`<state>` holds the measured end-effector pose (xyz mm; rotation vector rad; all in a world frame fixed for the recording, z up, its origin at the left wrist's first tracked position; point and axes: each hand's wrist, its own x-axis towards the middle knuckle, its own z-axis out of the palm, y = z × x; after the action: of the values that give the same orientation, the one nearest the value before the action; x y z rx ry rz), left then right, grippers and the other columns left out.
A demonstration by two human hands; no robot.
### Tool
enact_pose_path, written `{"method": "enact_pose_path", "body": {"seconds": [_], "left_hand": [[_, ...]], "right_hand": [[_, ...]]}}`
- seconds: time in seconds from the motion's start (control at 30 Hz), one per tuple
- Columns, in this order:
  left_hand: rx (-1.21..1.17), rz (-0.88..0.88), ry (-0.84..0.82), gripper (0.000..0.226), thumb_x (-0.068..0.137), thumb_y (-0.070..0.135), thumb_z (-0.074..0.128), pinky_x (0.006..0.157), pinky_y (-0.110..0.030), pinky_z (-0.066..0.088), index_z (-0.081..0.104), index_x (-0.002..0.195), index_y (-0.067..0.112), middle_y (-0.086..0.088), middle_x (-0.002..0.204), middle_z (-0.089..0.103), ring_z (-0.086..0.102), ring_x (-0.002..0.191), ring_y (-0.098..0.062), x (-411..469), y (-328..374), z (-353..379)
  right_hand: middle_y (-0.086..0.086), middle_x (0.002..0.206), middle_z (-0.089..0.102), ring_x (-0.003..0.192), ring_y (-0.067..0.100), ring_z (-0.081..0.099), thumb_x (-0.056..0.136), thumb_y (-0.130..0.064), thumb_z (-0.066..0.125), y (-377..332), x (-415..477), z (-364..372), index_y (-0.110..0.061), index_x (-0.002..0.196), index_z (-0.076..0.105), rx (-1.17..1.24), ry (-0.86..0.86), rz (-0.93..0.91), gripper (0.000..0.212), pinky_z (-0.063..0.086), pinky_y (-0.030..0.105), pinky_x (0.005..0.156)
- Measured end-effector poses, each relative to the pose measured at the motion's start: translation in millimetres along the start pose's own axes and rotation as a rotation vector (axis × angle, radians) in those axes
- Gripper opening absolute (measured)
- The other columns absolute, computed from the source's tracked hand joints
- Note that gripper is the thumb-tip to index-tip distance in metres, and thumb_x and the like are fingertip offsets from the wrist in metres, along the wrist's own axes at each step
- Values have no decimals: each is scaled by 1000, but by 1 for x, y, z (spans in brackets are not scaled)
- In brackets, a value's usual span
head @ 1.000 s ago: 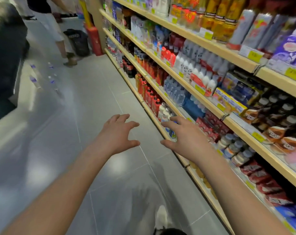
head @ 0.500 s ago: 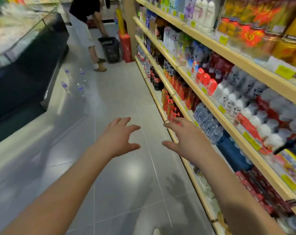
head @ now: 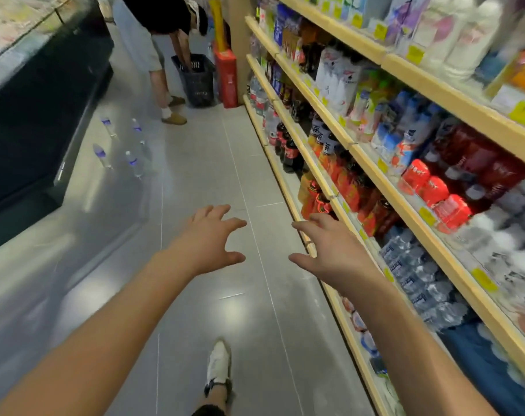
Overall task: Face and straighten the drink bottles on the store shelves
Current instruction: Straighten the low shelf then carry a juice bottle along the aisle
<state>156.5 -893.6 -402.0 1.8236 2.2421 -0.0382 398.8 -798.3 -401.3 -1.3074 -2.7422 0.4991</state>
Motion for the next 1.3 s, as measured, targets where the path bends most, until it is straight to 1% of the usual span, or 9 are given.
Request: {"method": "enact_pose_path", "body": {"seconds": [0.13, 0.23, 0.43, 0.6, 0.8, 0.93, 1.03, 1.2, 1.3], "left_hand": [[-19, 45, -50, 77, 81, 63, 65, 119, -48, 24, 32, 148, 44, 0, 164, 16, 13, 149, -29, 82, -67, -19], [-12, 91, -31, 76, 80, 63, 67, 118, -48, 26, 36, 147, 43, -2, 162, 21, 17, 148, -29, 141, -107, -38], [-8, 130, -76, 77, 80, 65, 65, 117, -49, 25, 34, 147, 45, 0, 163, 19, 15, 148, -31, 247, -152, -74], [35, 163, -90, 80, 80, 69, 62, 119, -49, 24, 30, 149, 45, -1, 164, 17, 15, 148, -32, 343, -185, -92], [105, 201, -115, 79, 81, 69, 61, 118, -49, 24, 29, 149, 45, -2, 163, 17, 15, 147, -33, 469, -212, -119], [139, 254, -148, 78, 81, 68, 61, 118, -48, 23, 31, 149, 44, -2, 163, 17, 16, 147, -32, 539, -222, -137], [136, 298, -177, 79, 81, 68, 61, 118, -48, 22, 30, 149, 44, -2, 164, 15, 14, 148, -32, 590, -228, -145], [168, 431, -225, 80, 80, 69, 62, 118, -48, 22, 30, 149, 44, -3, 163, 17, 15, 147, -33, 678, -239, -146], [206, 532, -261, 81, 79, 69, 62, 117, -49, 23, 28, 149, 45, -4, 163, 16, 16, 146, -33, 733, -246, -143]], "right_hand": [[0, 162, 35, 147, 21, 35, 92, -54, 68, -24, 88, 6, -37, 153, 43, -17, -12, 48, 67, 34, 40, 115], [0, 162, 35, 146, 21, 37, 92, -55, 67, -34, 152, 3, -38, 153, 43, -17, -12, 95, 68, 36, 41, 115], [1, 160, 36, 144, 25, 38, 90, -56, 69, -41, 267, -10, -38, 152, 44, -12, -2, 157, 69, 39, 44, 113], [0, 161, 35, 145, 23, 38, 89, -57, 69, -28, 368, -13, -37, 151, 46, -20, 13, 156, 69, 39, 44, 113], [-1, 163, 33, 146, 24, 36, 88, -59, 69, 4, 489, -12, -40, 151, 44, 37, 17, 225, 70, 39, 46, 114], [-1, 165, 29, 148, 24, 33, 90, -60, 66, 21, 551, -21, -42, 152, 41, 59, -17, 283, 70, 35, 44, 117], [-2, 164, 30, 148, 24, 33, 90, -60, 65, 31, 589, -29, -41, 152, 41, 55, -15, 341, 70, 33, 43, 116], [-2, 164, 29, 148, 23, 33, 90, -60, 66, 48, 638, -22, -41, 153, 39, 107, -24, 488, 71, 35, 43, 117], [-1, 162, 33, 147, 24, 35, 88, -62, 67, 52, 665, -11, -42, 152, 42, 94, 6, 607, 72, 37, 41, 112]]}}
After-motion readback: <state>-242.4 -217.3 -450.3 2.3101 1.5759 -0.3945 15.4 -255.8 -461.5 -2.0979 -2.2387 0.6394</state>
